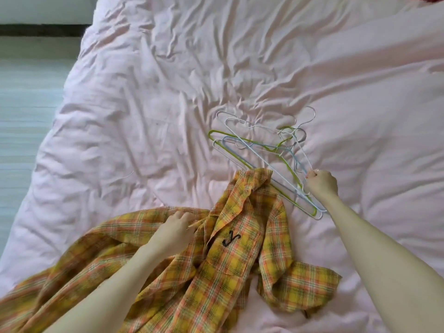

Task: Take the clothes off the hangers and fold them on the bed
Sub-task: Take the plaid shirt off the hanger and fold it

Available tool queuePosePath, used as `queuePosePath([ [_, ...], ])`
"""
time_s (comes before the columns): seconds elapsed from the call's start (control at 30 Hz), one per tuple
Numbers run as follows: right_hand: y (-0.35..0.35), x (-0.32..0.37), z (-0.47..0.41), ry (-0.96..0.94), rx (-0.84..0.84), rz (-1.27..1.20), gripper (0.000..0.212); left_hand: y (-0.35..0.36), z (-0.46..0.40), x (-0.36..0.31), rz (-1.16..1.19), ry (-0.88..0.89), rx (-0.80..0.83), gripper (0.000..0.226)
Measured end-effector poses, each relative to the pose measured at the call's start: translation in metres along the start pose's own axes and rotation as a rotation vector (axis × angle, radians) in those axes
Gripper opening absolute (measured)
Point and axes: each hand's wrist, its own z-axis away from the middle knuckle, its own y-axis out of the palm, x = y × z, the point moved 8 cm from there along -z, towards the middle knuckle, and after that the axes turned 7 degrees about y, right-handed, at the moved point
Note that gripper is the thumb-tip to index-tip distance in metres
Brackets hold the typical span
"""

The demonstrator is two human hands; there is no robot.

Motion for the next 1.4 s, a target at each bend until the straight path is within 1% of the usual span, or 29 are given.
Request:
queuePosePath([
  [0.07, 0.012, -0.009, -0.011, 0.046, 0.008, 0.048, 0.034, 0.008, -0.007, 0.012, -0.014, -0.039, 0.023, 0.039],
  [0.13, 0.021, -0.012, -0.011, 0.049, -0.015, 0.103, 0.035, 0.011, -0.011, 0.019, -0.028, -0.055, 0.030, 0.039],
  [0.2, 0.029, -0.006, -0.003, -0.011, -0.074, 0.127, 0.034, 0.016, -0.016, 0.024, -0.033, -0.079, 0.053, 0.040],
  [0.23, 0.036, 0.000, 0.003, -0.060, -0.074, 0.112, 0.034, 0.018, -0.017, 0.025, -0.027, -0.086, 0.066, 0.041],
  [0.27, 0.047, 0.007, 0.011, -0.114, -0.032, 0.085, 0.035, 0.022, -0.019, 0.025, -0.017, -0.091, 0.079, 0.041],
  [0.33, 0.077, 0.020, 0.030, -0.173, 0.174, 0.052, 0.041, 0.027, -0.019, 0.024, -0.004, -0.090, 0.097, 0.041],
  [0.37, 0.091, 0.026, 0.040, -0.155, 0.292, 0.011, 0.043, 0.029, -0.017, 0.023, -0.001, -0.087, 0.105, 0.040],
  [0.4, 0.103, 0.030, 0.048, -0.112, 0.399, -0.082, 0.048, 0.030, -0.015, 0.022, 0.003, -0.086, 0.114, 0.040],
  [0.43, 0.111, 0.033, 0.053, -0.027, 0.480, -0.207, 0.061, 0.031, -0.012, 0.022, 0.010, -0.088, 0.123, 0.040],
  [0.47, 0.115, 0.035, 0.056, 0.067, 0.518, -0.342, 0.075, 0.032, -0.009, 0.022, 0.018, -0.093, 0.136, 0.039],
  [0.5, 0.118, 0.039, 0.058, 0.145, 0.525, -0.447, 0.086, 0.032, -0.006, 0.023, 0.020, -0.100, 0.149, 0.039],
  [0.53, 0.118, 0.041, 0.059, 0.202, 0.503, -0.521, 0.093, 0.031, -0.003, 0.024, 0.020, -0.102, 0.160, 0.038],
  [0.57, 0.117, 0.041, 0.059, 0.245, 0.455, -0.563, 0.091, 0.028, 0.000, 0.024, 0.024, -0.100, 0.166, 0.037],
  [0.6, 0.114, 0.042, 0.060, 0.258, 0.393, -0.574, 0.080, 0.024, 0.003, 0.023, 0.035, -0.093, 0.162, 0.037],
  [0.63, 0.110, 0.046, 0.064, 0.230, 0.335, -0.560, 0.061, 0.018, 0.007, 0.023, 0.051, -0.081, 0.151, 0.036],
  [0.67, 0.108, 0.053, 0.069, 0.166, 0.313, -0.520, 0.044, 0.012, 0.007, 0.021, 0.070, -0.067, 0.136, 0.036],
  [0.7, 0.111, 0.065, 0.082, 0.063, 0.327, -0.454, 0.033, 0.002, 0.014, 0.021, 0.087, -0.060, 0.116, 0.036],
  [0.73, 0.113, 0.077, 0.093, -0.065, 0.357, -0.366, 0.028, -0.007, 0.018, 0.020, 0.103, -0.054, 0.095, 0.035],
  [0.8, 0.113, 0.099, 0.121, -0.314, 0.446, -0.180, 0.025, -0.027, 0.023, 0.021, 0.144, -0.048, 0.036, 0.034],
  [0.87, 0.100, 0.112, 0.147, -0.486, 0.517, -0.054, 0.023, -0.049, 0.030, 0.023, 0.214, -0.052, -0.063, 0.033],
  [0.97, 0.066, 0.120, 0.182, -0.593, 0.618, -0.045, 0.021, -0.082, 0.042, 0.021, 0.371, -0.061, -0.274, 0.037],
  [1.03, 0.038, 0.125, 0.211, -0.602, 0.697, -0.152, 0.027, -0.106, 0.057, 0.005, 0.421, 0.024, -0.372, 0.048],
  [1.1, 0.013, 0.130, 0.234, -0.604, 0.767, -0.247, 0.032, -0.118, 0.059, -0.018, 0.424, 0.117, -0.337, 0.060],
  [1.13, 0.001, 0.133, 0.248, -0.629, 0.792, -0.275, 0.037, -0.119, 0.061, -0.030, 0.413, 0.166, -0.276, 0.065],
  [1.23, -0.039, 0.137, 0.290, -0.706, 0.814, -0.340, 0.046, -0.115, 0.083, -0.075, 0.412, 0.290, 0.026, 0.082],
  [1.27, -0.052, 0.137, 0.300, -0.728, 0.798, -0.353, 0.047, -0.112, 0.094, -0.088, 0.406, 0.319, 0.103, 0.082],
  [1.3, -0.065, 0.137, 0.311, -0.753, 0.771, -0.359, 0.049, -0.112, 0.106, -0.100, 0.419, 0.342, 0.136, 0.075],
  [1.33, -0.075, 0.136, 0.319, -0.772, 0.739, -0.349, 0.050, -0.113, 0.114, -0.108, 0.458, 0.359, 0.129, 0.058],
  [1.4, -0.089, 0.133, 0.325, -0.780, 0.672, -0.348, 0.051, -0.121, 0.126, -0.116, 0.524, 0.373, 0.034, 0.017],
])
